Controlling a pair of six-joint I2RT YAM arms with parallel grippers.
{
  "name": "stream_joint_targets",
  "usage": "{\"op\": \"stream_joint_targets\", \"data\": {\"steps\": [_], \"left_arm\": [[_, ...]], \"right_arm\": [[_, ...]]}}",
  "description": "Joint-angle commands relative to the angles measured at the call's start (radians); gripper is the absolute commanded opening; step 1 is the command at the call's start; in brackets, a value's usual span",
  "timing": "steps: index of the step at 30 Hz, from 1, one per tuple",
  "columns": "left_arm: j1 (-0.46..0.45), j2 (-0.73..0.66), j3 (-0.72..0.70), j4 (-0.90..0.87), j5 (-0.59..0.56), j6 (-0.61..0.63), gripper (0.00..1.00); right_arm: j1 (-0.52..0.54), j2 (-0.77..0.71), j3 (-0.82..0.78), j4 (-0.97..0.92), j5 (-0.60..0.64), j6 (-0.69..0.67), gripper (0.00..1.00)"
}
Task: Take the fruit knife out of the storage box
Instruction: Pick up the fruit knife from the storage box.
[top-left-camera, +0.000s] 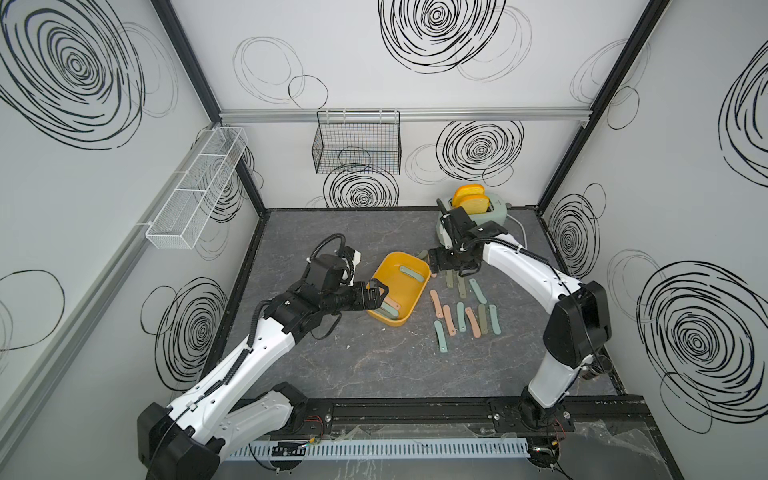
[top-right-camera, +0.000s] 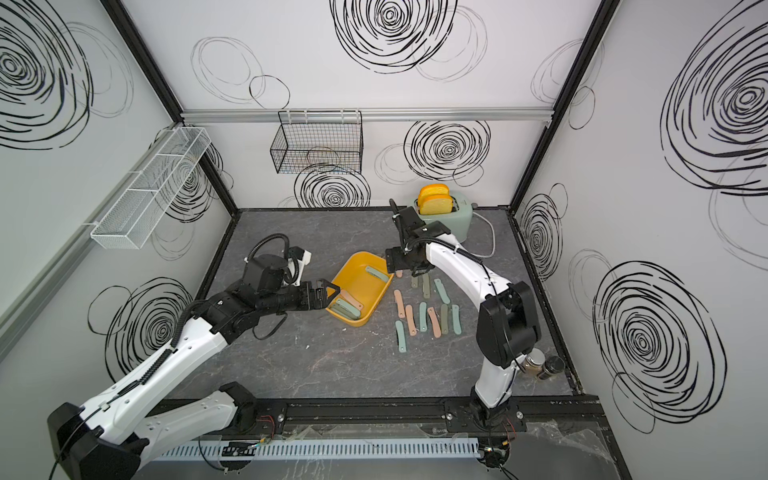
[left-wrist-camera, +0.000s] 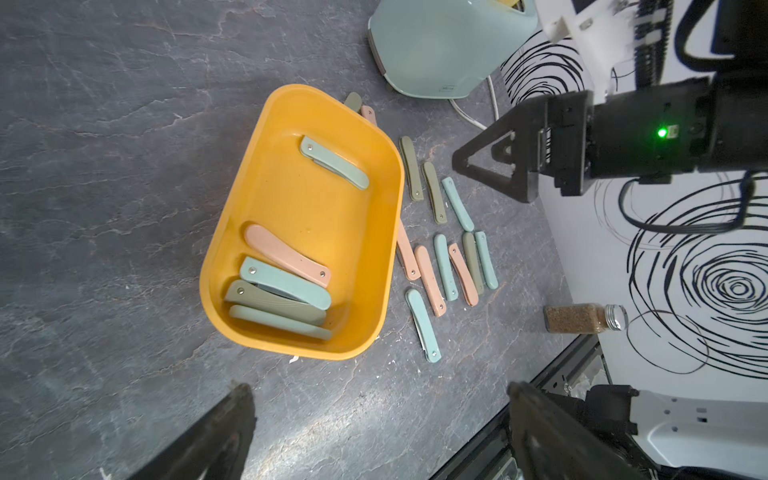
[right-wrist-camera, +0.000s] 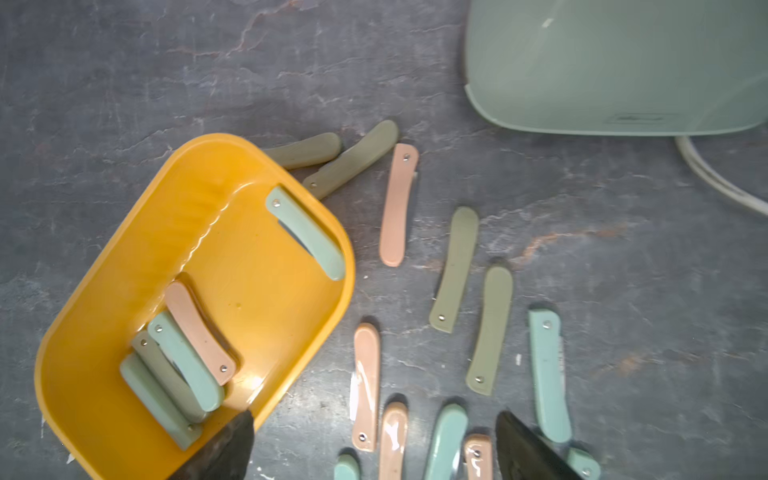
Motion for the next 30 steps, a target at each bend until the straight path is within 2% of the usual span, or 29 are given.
{"op": "stream_joint_targets", "data": {"steps": [1, 10, 16, 22, 30], "left_arm": [[0.028, -0.050, -0.029, -0.033, 0.007, 0.004, 0.98], [0.066, -0.195, -0.111, -0.125, -0.018, -0.022, 0.98], [0.079, -0.269, -0.142, -0.176, -0.034, -0.039, 0.98], [0.087, -0.300, -0.150, -0.212, -0.049, -0.045, 0.98], [0.091, -0.327, -0.165, -0.235, -0.059, -0.052, 0.98]], "right_arm": [[0.058, 0.073, 0.071, -0.011, 0.002, 0.011, 0.95], [0.205, 0.307, 0.266, -0.028, 0.036, -0.039, 0.93], [0.255, 0.426, 0.365, -0.047, 0.046, -0.070, 0.74], [0.278, 0.484, 0.387, -0.040, 0.039, -0.087, 0.55], [0.298, 0.525, 0.375, -0.026, 0.021, -0.089, 0.48]]}}
